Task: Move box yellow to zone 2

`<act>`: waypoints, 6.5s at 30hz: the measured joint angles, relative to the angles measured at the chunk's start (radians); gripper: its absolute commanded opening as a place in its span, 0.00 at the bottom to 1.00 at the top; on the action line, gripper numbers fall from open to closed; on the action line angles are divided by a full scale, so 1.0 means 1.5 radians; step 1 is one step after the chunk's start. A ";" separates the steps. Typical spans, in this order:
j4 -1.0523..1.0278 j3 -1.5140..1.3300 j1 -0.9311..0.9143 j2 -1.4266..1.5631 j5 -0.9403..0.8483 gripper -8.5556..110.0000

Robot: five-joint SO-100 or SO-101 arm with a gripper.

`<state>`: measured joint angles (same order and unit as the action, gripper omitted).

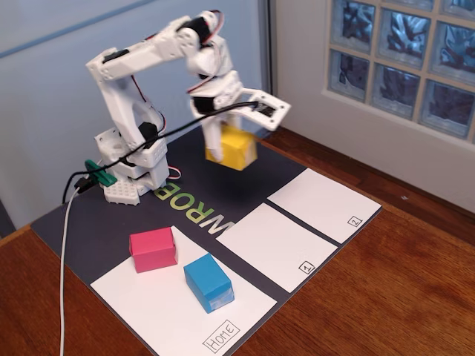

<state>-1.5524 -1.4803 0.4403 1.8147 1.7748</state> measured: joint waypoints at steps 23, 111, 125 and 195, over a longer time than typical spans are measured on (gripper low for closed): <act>0.353 -0.002 0.119 -0.270 0.153 0.07; 0.240 -0.316 -0.170 0.238 -0.120 0.07; 0.118 -0.617 -0.281 0.631 -0.200 0.07; 0.079 -1.009 -0.335 0.982 -0.214 0.07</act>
<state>-1.4343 -2.9943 -0.0629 3.2873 1.4542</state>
